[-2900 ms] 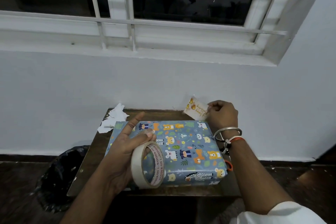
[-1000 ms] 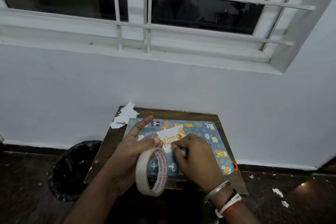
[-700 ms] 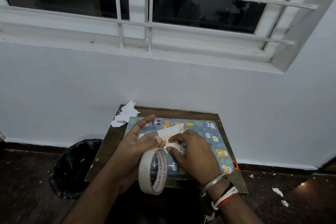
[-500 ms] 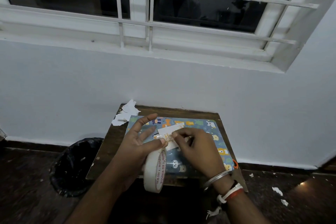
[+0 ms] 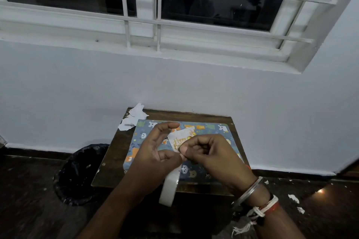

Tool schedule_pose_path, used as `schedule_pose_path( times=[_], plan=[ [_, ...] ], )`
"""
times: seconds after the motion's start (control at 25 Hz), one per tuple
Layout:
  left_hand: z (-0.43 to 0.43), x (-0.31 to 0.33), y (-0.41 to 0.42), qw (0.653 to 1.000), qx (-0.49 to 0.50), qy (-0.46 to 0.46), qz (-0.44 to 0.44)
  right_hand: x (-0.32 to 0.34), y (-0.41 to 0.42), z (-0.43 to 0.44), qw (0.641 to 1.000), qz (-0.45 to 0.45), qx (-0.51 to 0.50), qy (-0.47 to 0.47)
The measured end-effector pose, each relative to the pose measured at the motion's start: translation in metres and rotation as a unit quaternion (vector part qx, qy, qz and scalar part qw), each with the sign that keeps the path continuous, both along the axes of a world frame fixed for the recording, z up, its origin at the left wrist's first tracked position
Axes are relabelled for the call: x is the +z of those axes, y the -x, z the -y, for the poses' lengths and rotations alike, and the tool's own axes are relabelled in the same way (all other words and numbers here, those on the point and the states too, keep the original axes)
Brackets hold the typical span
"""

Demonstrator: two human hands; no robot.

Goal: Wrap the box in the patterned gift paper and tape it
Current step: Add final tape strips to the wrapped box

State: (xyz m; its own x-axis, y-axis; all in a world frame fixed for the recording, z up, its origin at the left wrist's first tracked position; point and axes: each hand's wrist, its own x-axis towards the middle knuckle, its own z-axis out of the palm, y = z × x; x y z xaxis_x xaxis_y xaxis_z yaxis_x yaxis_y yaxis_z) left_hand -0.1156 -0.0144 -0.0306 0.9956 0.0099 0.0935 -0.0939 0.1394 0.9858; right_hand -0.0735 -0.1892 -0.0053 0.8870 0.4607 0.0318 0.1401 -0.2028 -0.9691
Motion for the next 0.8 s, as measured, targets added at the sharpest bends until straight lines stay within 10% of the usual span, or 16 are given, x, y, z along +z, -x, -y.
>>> schedule_pose_path(
  times=[0.8],
  plan=[
    [0.022,-0.004,0.002,0.998,0.004,-0.028,-0.048,0.0,0.01,0.006,0.969,0.202,-0.101,0.101]
  ],
)
